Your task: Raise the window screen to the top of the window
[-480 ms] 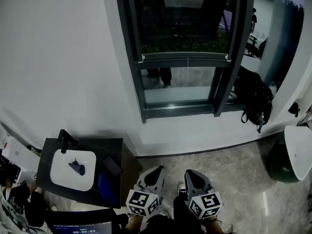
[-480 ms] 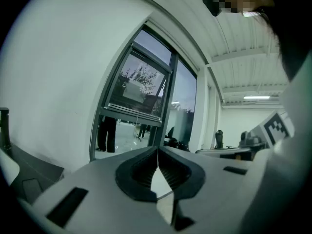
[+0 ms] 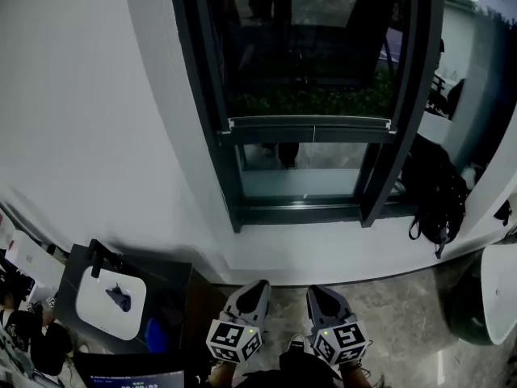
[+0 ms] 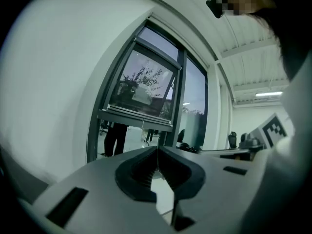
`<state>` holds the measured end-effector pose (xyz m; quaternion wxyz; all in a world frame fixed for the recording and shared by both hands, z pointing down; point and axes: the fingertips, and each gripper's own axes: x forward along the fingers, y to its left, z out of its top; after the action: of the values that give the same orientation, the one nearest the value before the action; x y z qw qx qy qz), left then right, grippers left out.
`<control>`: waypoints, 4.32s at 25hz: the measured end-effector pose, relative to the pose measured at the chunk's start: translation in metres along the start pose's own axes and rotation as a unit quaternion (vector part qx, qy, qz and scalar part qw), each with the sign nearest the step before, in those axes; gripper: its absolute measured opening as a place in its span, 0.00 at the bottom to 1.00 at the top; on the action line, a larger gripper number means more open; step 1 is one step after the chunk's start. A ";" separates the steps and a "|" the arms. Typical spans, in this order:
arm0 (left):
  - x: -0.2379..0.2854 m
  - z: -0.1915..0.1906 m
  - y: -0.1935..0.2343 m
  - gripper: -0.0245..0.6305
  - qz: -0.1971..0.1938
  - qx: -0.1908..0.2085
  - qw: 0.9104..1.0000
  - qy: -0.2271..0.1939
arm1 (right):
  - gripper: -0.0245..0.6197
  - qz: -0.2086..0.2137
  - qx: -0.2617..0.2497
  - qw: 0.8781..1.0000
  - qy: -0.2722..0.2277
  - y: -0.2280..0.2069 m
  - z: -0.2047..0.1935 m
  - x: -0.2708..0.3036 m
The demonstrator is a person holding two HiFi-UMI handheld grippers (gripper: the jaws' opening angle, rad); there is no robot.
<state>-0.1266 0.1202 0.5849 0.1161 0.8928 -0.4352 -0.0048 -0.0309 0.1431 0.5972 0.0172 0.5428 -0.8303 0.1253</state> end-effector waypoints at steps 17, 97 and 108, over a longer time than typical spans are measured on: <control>0.122 0.038 0.026 0.04 0.043 0.043 0.998 0.000 | 0.05 0.015 -0.038 0.999 -0.036 -0.140 0.076 0.099; 0.455 0.185 0.239 0.07 -0.007 0.636 0.725 0.265 | 0.08 0.076 -0.575 0.782 0.229 -0.309 0.241 0.403; 0.457 0.346 0.215 0.09 0.044 0.620 0.769 0.153 | 0.08 0.048 -0.596 0.792 0.125 -0.288 0.402 0.392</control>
<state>-0.0471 -0.4333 0.3358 -0.3971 0.7396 -0.3590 0.4079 0.1118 -0.4087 0.3274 0.4351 0.3637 -0.7562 -0.3265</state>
